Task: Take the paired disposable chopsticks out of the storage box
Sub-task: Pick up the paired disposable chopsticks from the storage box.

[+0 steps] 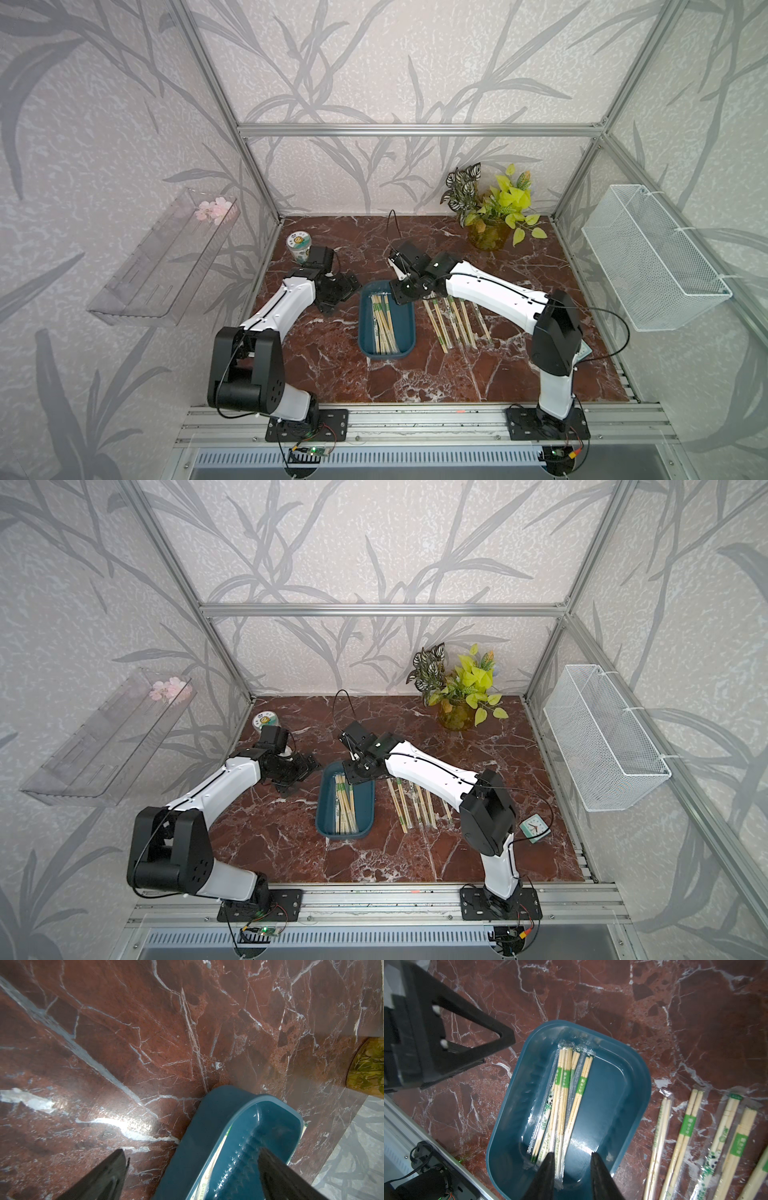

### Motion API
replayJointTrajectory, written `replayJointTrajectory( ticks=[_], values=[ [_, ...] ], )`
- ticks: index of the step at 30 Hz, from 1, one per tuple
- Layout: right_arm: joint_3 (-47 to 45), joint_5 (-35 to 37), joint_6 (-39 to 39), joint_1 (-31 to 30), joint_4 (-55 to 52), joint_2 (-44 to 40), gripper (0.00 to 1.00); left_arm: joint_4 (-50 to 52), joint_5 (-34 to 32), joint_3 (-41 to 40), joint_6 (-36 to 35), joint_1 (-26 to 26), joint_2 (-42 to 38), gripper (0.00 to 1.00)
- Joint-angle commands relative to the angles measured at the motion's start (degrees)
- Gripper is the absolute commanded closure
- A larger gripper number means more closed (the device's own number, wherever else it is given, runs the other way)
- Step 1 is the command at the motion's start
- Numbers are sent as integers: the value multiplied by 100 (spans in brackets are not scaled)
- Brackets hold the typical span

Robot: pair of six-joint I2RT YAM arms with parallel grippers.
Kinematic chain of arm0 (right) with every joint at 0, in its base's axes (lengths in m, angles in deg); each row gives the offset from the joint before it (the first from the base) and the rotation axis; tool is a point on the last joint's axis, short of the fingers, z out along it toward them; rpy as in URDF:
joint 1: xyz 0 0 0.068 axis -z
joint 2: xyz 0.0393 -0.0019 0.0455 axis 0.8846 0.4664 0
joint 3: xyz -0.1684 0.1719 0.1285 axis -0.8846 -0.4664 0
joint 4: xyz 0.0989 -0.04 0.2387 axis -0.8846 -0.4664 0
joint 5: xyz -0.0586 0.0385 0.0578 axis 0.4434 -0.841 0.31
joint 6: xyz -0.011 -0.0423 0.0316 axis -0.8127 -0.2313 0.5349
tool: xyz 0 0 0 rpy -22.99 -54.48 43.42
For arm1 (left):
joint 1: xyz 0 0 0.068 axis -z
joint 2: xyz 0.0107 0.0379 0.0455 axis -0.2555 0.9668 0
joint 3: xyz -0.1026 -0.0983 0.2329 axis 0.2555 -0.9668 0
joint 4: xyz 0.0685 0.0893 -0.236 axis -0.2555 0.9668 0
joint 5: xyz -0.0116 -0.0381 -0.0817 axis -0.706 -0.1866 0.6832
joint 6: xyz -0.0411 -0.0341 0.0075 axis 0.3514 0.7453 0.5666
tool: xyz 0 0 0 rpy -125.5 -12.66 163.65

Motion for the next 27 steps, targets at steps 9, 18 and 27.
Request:
replayJointTrajectory(
  ticks=[9, 18, 27],
  values=[
    [40, 55, -155, -193, -199, 525, 69, 101, 9, 14, -93, -62, -122, 1],
    [274, 91, -167, -249, -282, 1071, 69, 5, 81, -121, -49, -62, -129, 1],
    [727, 301, -206, -307, -531, 1626, 69, -38, 106, -225, -49, -62, -159, 1]
  ],
)
